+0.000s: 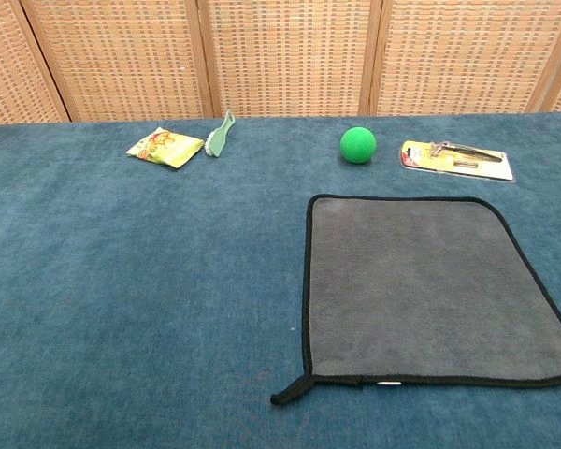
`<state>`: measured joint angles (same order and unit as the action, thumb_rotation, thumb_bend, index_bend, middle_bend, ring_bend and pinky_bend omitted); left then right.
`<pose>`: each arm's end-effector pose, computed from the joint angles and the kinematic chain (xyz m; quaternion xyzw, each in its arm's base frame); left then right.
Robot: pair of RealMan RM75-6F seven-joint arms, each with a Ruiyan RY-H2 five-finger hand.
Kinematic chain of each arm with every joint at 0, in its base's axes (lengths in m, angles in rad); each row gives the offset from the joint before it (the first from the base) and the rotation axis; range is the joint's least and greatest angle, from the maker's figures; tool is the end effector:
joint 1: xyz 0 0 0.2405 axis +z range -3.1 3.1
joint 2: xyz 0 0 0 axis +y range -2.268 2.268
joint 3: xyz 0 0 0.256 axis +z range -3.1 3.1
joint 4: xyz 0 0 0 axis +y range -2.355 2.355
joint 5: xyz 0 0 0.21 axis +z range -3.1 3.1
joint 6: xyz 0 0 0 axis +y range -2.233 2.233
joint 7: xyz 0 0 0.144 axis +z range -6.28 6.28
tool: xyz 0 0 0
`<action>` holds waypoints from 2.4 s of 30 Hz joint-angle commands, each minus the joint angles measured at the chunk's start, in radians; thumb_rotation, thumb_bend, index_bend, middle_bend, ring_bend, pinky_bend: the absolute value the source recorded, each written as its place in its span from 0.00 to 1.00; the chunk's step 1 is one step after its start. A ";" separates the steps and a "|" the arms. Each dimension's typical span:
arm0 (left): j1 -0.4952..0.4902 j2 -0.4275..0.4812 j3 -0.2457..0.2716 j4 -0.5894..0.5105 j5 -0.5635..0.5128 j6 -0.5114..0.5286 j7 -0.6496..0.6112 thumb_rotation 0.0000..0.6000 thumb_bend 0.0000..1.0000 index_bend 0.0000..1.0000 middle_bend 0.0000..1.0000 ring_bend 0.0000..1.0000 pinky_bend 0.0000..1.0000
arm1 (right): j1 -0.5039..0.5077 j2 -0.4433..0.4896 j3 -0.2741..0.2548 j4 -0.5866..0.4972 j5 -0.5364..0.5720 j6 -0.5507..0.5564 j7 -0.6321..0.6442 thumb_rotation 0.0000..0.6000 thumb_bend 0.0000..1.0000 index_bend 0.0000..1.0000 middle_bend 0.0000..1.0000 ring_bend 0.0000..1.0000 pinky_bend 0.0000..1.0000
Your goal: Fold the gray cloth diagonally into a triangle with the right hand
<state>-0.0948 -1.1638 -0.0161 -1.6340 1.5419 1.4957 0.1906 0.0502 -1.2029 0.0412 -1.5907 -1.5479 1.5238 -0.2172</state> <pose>-0.2972 0.1760 0.1375 -0.6368 -0.3429 -0.3566 0.5914 -0.3056 -0.1682 0.1356 0.6234 -0.3322 0.3499 0.6153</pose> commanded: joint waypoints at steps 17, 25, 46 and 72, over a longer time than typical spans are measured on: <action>0.001 0.003 0.000 0.000 0.001 0.001 -0.008 1.00 0.11 0.00 0.00 0.00 0.00 | -0.002 -0.001 -0.008 -0.012 -0.015 0.003 -0.008 1.00 0.00 0.00 0.00 0.00 0.00; -0.002 0.002 -0.003 0.003 -0.003 -0.002 -0.011 1.00 0.11 0.00 0.00 0.00 0.00 | 0.001 -0.004 -0.010 -0.014 -0.022 0.000 -0.014 1.00 0.00 0.00 0.00 0.00 0.00; 0.002 0.011 -0.003 -0.008 -0.001 0.005 -0.022 1.00 0.11 0.00 0.00 0.00 0.00 | 0.017 -0.094 -0.083 -0.015 -0.134 -0.045 -0.080 1.00 0.00 0.13 0.00 0.00 0.00; 0.000 0.014 -0.002 -0.007 -0.002 -0.001 -0.032 1.00 0.11 0.00 0.00 0.00 0.00 | 0.082 -0.399 -0.042 0.144 -0.075 -0.173 -0.123 1.00 0.00 0.30 0.00 0.00 0.00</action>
<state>-0.0944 -1.1501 -0.0186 -1.6406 1.5400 1.4951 0.1586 0.1276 -1.5868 -0.0097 -1.4660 -1.6386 1.3598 -0.3488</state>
